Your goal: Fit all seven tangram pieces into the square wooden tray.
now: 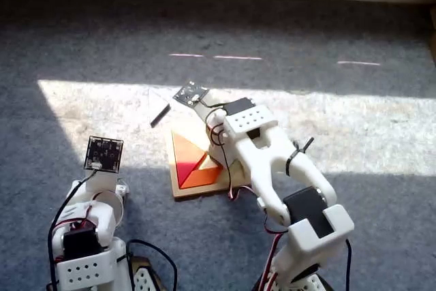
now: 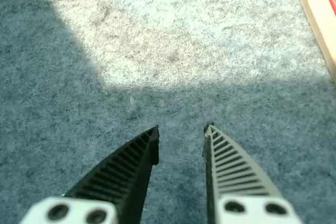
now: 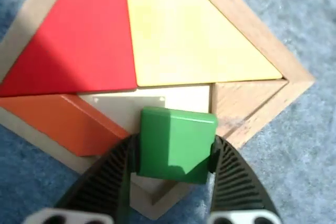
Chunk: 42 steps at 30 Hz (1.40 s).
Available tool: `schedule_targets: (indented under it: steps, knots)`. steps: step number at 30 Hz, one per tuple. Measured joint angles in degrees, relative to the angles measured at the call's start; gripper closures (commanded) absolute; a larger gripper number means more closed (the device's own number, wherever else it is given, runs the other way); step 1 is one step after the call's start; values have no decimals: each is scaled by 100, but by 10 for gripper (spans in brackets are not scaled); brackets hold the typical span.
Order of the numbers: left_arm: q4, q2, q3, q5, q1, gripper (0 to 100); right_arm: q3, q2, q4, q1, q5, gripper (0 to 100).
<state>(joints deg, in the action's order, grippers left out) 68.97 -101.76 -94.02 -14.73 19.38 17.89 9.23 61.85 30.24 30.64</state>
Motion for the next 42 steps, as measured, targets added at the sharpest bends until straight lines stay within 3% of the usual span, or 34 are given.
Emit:
schedule_targets:
  steps: [6, 25, 42]
  knots:
    - [0, 0, 0, 0, 0, 845, 0, 0, 9, 18, 9, 777]
    - [0, 0, 0, 0, 0, 845, -44, 9, 141, 70, 18, 776]
    - [0, 0, 0, 0, 0, 845, 457, -941, -79, 70, -141, 958]
